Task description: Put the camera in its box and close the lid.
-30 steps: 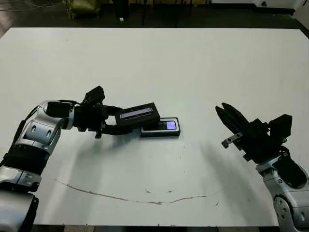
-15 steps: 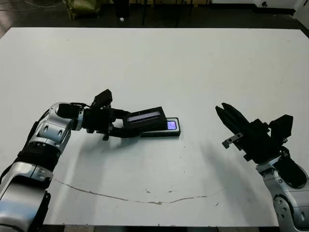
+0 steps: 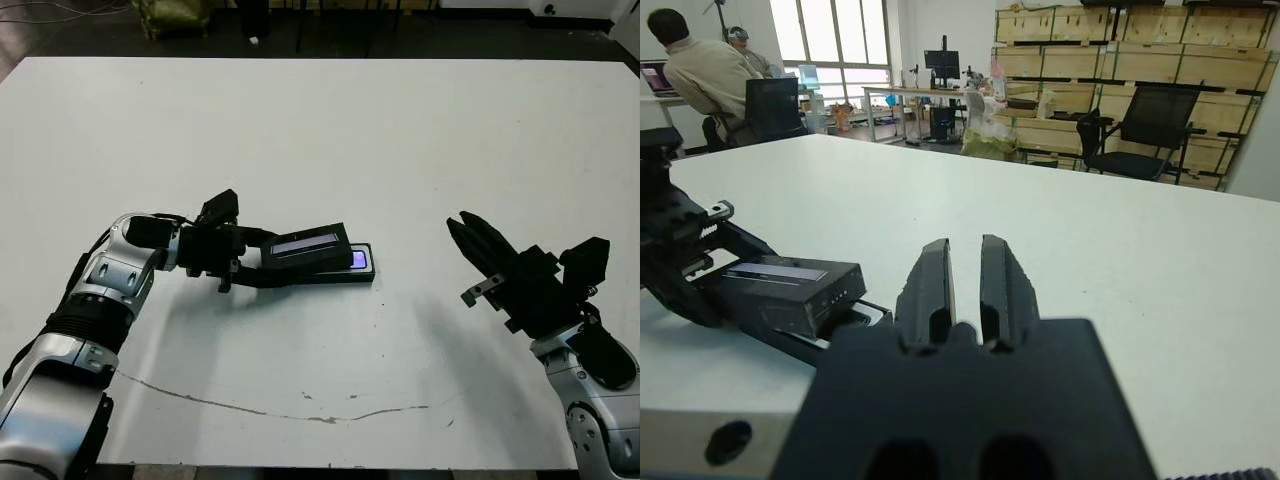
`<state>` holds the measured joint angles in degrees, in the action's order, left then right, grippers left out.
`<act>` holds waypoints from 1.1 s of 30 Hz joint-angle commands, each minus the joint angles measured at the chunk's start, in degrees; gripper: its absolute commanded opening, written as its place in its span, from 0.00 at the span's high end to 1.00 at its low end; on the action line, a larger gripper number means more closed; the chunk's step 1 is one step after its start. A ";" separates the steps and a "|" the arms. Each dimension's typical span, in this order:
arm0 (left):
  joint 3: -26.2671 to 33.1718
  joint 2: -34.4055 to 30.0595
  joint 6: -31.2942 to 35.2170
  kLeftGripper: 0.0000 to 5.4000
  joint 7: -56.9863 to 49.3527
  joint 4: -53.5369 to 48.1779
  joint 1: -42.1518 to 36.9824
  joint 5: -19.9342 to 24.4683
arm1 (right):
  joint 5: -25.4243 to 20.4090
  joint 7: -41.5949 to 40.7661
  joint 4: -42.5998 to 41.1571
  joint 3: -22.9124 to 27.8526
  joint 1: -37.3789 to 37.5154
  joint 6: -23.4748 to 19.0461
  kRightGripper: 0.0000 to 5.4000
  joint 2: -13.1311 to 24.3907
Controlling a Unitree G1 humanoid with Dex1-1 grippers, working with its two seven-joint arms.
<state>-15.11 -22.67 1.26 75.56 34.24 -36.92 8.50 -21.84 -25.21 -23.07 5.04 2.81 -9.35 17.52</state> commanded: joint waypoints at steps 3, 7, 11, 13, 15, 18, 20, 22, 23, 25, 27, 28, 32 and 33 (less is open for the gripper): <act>-1.51 0.29 -0.12 0.56 0.00 1.30 0.93 -2.18 | -0.08 -0.23 0.48 0.38 0.67 -0.21 1.00 0.23; -1.92 0.81 0.86 0.56 0.36 2.02 0.43 -2.37 | 0.55 0.63 -0.22 0.34 0.86 -1.00 1.00 0.37; -2.10 1.40 1.33 0.56 0.62 2.70 0.30 -2.41 | 0.51 0.37 -0.10 0.35 0.83 -0.74 1.00 0.44; -2.45 1.56 1.71 0.56 0.39 2.94 0.08 -2.88 | 0.27 0.21 0.07 0.41 0.79 -0.98 1.00 0.51; -2.65 1.80 0.92 0.56 0.06 3.49 -0.16 -3.35 | 0.06 0.04 0.56 0.44 0.67 -1.02 1.00 0.45; -3.02 2.21 0.20 0.56 -0.25 4.29 -0.73 -3.89 | -0.67 -0.04 0.36 0.52 0.66 -1.06 1.00 0.07; -3.47 2.53 -0.92 0.56 -0.40 4.83 -1.24 -4.56 | -1.14 0.20 -0.65 0.48 0.82 -1.53 1.00 -0.02; -3.84 2.87 -1.90 0.56 -0.66 5.19 -1.78 -5.19 | -2.04 0.43 -1.37 0.56 0.89 -2.50 1.00 0.01; -4.10 2.97 -2.06 0.56 -0.95 5.21 -2.12 -5.58 | -2.24 0.34 -1.25 0.59 0.90 -2.23 1.00 -0.10; -4.79 3.08 -2.21 0.56 -1.88 4.98 -2.82 -6.79 | -2.40 0.23 -0.84 0.62 0.89 -2.08 1.00 -0.01; -5.34 3.29 -2.13 0.56 -2.30 5.14 -3.71 -7.71 | -1.42 0.46 -0.46 0.39 0.79 -2.05 1.00 0.41; -5.55 3.45 -2.91 0.56 -2.21 5.47 -4.14 -7.96 | -0.99 0.12 0.20 0.34 0.67 -1.25 1.00 0.47; -6.26 4.23 -3.51 0.56 -1.59 6.59 -5.90 -8.79 | -0.08 0.00 0.88 0.37 0.64 -0.71 1.00 0.52; -6.38 4.46 -3.86 0.56 -1.49 6.93 -6.25 -8.99 | 0.18 0.19 0.83 0.38 0.72 -0.57 1.00 0.41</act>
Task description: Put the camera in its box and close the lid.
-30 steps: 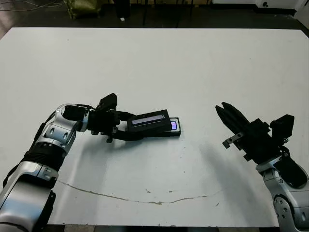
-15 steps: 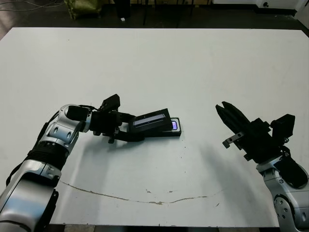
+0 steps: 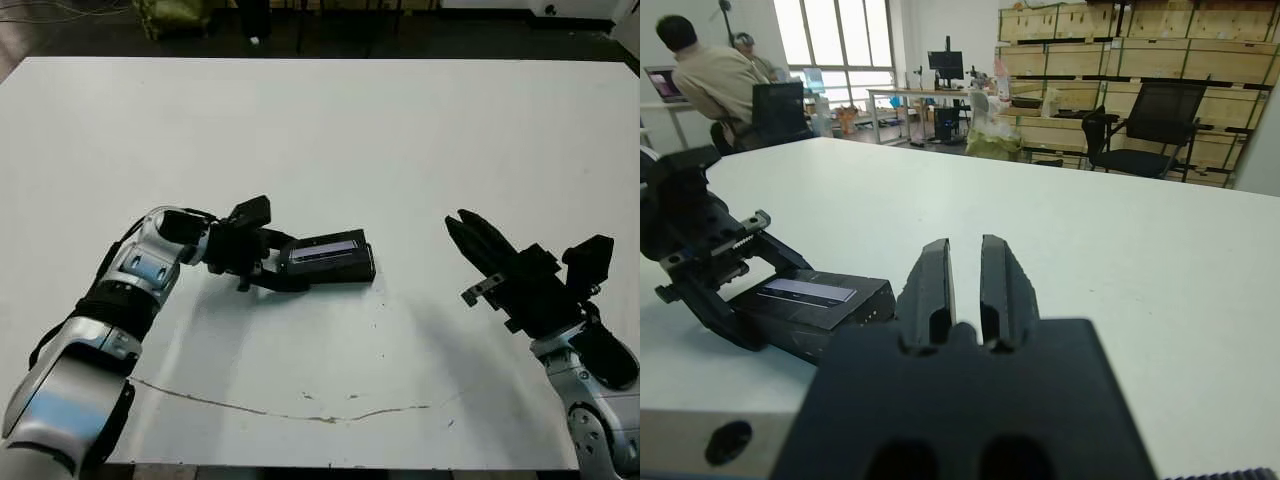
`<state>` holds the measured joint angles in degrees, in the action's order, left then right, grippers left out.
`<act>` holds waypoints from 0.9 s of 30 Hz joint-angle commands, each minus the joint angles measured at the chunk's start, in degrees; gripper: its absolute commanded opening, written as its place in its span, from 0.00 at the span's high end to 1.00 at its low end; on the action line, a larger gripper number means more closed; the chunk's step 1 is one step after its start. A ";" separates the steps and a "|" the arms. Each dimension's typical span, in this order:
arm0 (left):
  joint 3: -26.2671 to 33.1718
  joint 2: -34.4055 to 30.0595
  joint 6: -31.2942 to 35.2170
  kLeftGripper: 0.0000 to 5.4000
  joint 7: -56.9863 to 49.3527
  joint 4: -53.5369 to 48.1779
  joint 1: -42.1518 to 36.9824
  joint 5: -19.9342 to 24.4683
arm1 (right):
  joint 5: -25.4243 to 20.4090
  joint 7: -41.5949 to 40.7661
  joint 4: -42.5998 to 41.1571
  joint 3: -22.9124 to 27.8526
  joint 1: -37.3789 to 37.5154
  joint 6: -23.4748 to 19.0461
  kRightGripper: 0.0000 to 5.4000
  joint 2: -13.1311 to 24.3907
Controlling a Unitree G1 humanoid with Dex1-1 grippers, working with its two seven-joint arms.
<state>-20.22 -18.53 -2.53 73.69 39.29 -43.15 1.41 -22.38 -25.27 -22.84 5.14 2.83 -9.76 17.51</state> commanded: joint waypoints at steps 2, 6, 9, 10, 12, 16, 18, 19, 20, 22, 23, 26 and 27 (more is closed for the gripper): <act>-1.47 0.81 -0.29 0.56 0.50 2.51 -0.73 -2.27 | 0.74 0.05 0.80 0.32 0.72 0.41 1.00 0.16; -2.46 1.11 -1.13 0.56 -1.07 2.21 -1.42 -4.34 | 1.22 0.67 -0.20 0.17 0.95 -0.27 1.00 0.26; -3.25 1.18 -2.16 0.57 -2.58 1.23 -1.53 -5.90 | 0.86 0.45 -0.20 0.20 1.02 0.07 1.00 0.02; -3.33 1.39 -1.53 0.58 -2.43 1.30 -1.75 -5.88 | 1.20 0.63 -0.02 0.18 1.05 -0.14 1.00 0.18; -3.20 1.91 -0.89 0.58 -1.65 2.08 -2.15 -5.26 | 2.03 1.41 -0.29 0.07 1.18 -1.06 1.00 0.49; -3.22 2.90 -0.06 0.58 -0.97 3.71 -2.96 -4.97 | 1.94 1.18 -0.14 0.10 1.06 -0.85 1.00 0.32; -3.46 3.16 0.09 0.58 -0.96 4.04 -3.14 -5.23 | 2.23 1.58 -0.71 0.06 1.19 -1.15 1.00 0.28; -3.71 3.14 -0.64 0.58 -1.01 4.09 -3.18 -5.54 | 2.45 1.72 -0.78 0.01 1.20 -1.11 1.00 0.27; -4.02 3.14 -1.07 0.58 -0.80 4.25 -3.32 -5.82 | 2.36 1.46 -0.70 0.00 1.16 -0.62 1.00 0.17; -4.62 3.21 -0.96 0.58 -0.19 4.64 -3.73 -6.37 | 1.84 1.01 -0.59 0.07 1.14 -0.09 1.00 -0.05; -4.99 3.22 -1.09 0.58 0.12 4.90 -3.95 -6.72 | 1.45 1.16 -0.85 0.11 1.19 -0.51 1.00 -0.21; -5.93 3.23 -0.40 0.58 0.44 5.27 -4.39 -7.51 | 1.49 1.39 -0.88 0.16 1.19 -1.29 1.00 0.05; -6.15 3.24 0.25 0.58 0.51 5.30 -4.47 -7.59 | 1.66 1.37 -0.80 0.14 1.19 -1.17 1.00 0.14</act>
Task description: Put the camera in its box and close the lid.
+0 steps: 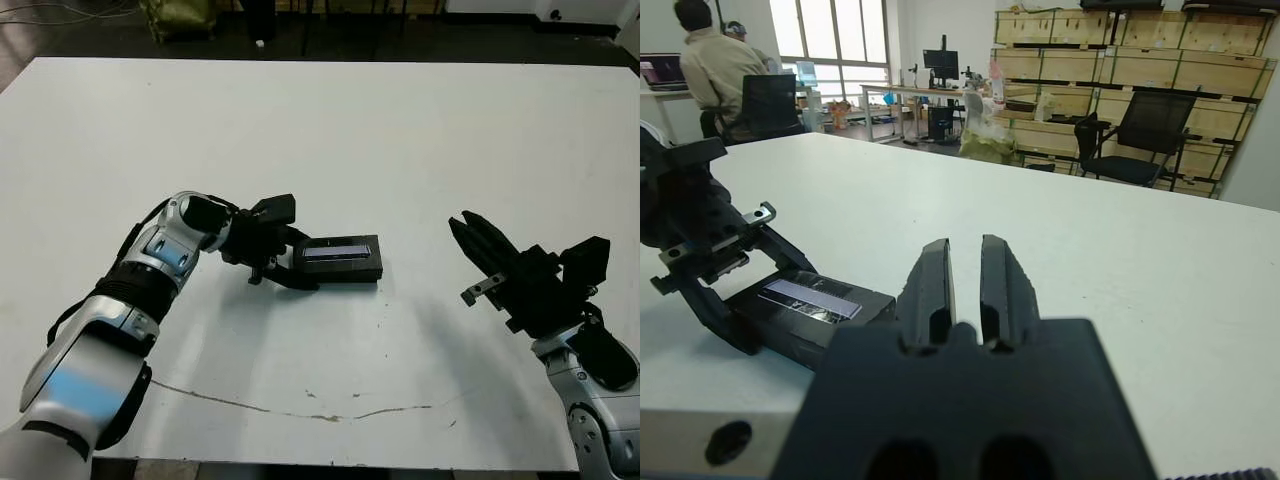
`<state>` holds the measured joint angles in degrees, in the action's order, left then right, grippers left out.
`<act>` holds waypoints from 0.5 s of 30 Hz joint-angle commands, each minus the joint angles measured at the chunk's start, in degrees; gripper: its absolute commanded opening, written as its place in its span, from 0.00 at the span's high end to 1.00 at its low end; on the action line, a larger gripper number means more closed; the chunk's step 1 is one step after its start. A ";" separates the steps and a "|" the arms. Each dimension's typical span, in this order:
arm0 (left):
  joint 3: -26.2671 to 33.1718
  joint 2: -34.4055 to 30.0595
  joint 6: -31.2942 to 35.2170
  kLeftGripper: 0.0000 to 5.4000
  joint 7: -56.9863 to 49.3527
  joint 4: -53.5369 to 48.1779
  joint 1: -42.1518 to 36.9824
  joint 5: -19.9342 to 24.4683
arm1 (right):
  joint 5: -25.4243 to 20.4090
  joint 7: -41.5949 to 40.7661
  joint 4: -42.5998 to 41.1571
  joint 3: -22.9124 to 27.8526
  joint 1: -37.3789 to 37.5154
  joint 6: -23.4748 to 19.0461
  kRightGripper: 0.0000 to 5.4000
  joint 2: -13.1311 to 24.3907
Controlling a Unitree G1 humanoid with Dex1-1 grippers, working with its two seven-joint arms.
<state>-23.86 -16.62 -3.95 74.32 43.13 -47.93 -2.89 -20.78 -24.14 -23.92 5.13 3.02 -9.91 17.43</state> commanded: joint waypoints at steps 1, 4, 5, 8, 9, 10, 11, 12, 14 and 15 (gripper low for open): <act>-2.57 1.38 2.67 0.58 -0.13 1.47 0.30 -3.23 | 0.03 0.17 0.39 0.17 1.01 -1.03 1.00 0.27; -2.88 1.35 4.95 0.58 -0.50 1.27 0.39 -3.33 | 0.19 -0.32 1.07 0.16 0.88 -0.32 1.00 0.37; -2.94 1.39 6.23 0.58 -0.51 1.18 0.36 -3.31 | -0.15 -0.80 1.40 0.19 0.81 0.26 1.00 0.20; -3.14 1.33 5.05 0.47 0.04 1.49 0.33 -3.31 | 0.20 -0.04 0.61 0.08 0.90 -0.99 1.00 0.31; -3.19 1.29 4.26 0.42 0.12 1.71 0.33 -3.40 | 0.42 0.27 0.34 0.01 0.95 -1.29 1.00 0.33; -3.29 1.30 3.61 0.38 0.09 2.11 0.28 -3.59 | 0.43 0.56 0.14 0.01 1.03 -1.65 1.00 0.27; -3.31 1.35 2.85 0.33 0.01 2.67 0.25 -3.76 | 0.34 0.58 0.18 0.05 1.07 -1.77 1.00 0.25; -3.25 1.48 2.04 0.29 0.15 3.52 0.17 -3.75 | 0.59 0.45 0.46 0.08 1.03 -1.46 1.00 0.33; -2.99 1.82 -0.27 0.20 0.68 5.46 -0.05 -3.52 | 1.43 0.38 1.24 0.08 0.91 -0.74 1.00 0.50; -2.83 1.92 -1.26 0.16 0.77 6.14 -0.10 -3.46 | 1.52 0.47 1.37 0.12 0.89 -0.72 1.00 0.38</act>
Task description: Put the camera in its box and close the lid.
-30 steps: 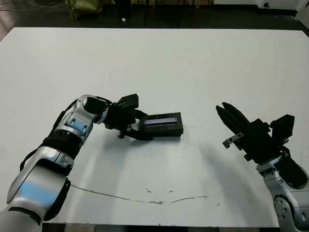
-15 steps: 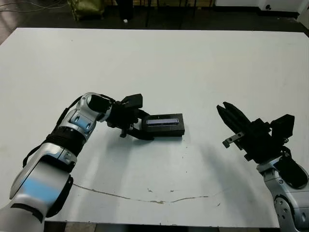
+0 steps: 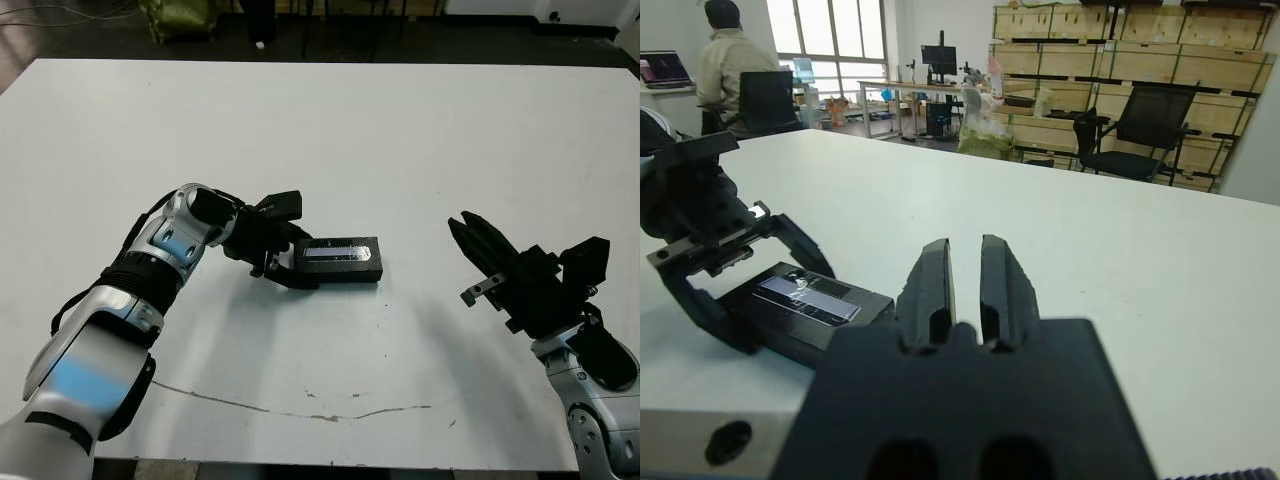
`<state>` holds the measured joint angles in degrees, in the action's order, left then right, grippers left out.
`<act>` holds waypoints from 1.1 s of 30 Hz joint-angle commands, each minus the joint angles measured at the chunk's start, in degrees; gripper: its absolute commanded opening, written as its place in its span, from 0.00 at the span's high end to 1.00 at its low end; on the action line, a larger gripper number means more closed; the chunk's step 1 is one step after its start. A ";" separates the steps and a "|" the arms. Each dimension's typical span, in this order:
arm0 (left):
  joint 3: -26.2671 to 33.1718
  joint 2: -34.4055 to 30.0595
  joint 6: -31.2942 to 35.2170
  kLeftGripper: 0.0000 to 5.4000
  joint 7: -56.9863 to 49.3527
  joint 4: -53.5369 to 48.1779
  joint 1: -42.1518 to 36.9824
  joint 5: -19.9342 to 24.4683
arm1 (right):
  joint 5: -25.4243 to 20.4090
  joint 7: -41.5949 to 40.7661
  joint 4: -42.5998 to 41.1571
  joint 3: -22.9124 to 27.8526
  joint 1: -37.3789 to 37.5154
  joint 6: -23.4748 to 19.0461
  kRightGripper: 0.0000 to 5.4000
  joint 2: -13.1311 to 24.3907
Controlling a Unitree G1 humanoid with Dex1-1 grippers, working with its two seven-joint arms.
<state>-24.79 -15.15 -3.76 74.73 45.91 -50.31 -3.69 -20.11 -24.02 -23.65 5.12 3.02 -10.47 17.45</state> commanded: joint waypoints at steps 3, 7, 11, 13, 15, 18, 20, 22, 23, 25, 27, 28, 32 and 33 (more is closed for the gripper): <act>-1.45 0.76 -2.96 0.03 0.87 5.13 2.03 -2.42 | 1.33 0.95 -0.39 -0.02 1.10 -1.18 1.00 0.45; -1.47 0.57 -5.26 0.00 0.43 5.34 2.40 -2.84 | 0.56 0.43 -0.05 0.13 0.97 -1.43 1.00 0.36; -1.39 0.21 -6.46 0.00 0.03 4.72 3.33 -2.85 | -0.02 -0.03 0.13 0.30 0.88 -1.29 1.00 0.23; -1.09 0.12 -6.91 0.00 0.51 4.64 3.71 -2.38 | -0.44 -0.09 0.01 0.41 0.91 -1.60 1.00 0.20; -0.77 0.02 -6.33 0.00 1.37 4.66 3.86 -1.77 | -1.27 -0.27 0.11 0.51 0.89 -1.66 1.00 -0.04; -0.28 -0.51 -7.42 0.00 1.87 4.51 4.27 -1.11 | 0.44 1.14 -0.82 0.09 1.16 -2.16 1.00 0.46; 0.17 -0.98 -7.51 0.00 1.91 4.09 4.54 -0.76 | 0.12 0.87 -0.90 0.05 1.12 -2.02 1.00 0.48; 1.25 -1.49 -6.37 0.00 1.60 2.39 5.36 0.29 | -0.27 0.66 -0.90 0.08 1.17 -1.67 1.00 0.27; 2.07 -1.77 -5.27 0.00 1.41 1.05 5.98 1.12 | -0.16 0.70 -0.89 0.05 1.24 -1.49 1.00 0.23; 3.53 -2.51 -4.22 0.00 0.74 -1.74 7.21 2.28 | 0.19 0.60 -0.29 -0.02 1.21 -1.05 1.00 0.29; 5.44 -2.97 -2.56 0.00 1.00 -4.18 8.27 4.46 | -0.33 0.30 0.45 0.08 1.07 -1.27 1.00 0.22; 6.40 -3.23 -1.83 0.00 1.03 -5.50 8.64 5.47 | -0.53 0.34 0.29 0.06 1.07 -1.56 1.00 0.18; 9.24 -3.47 0.42 0.00 1.84 -8.59 9.59 9.03 | -0.88 -0.36 0.45 -0.03 0.98 -0.82 1.00 0.13; 9.70 -3.43 0.78 0.00 1.76 -9.20 9.82 9.65 | -0.90 -0.48 0.60 0.01 0.96 -0.92 1.00 0.17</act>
<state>-15.56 -18.03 -4.03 76.12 37.36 -42.21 5.45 -20.69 -24.23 -23.83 5.09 3.23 -11.22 17.44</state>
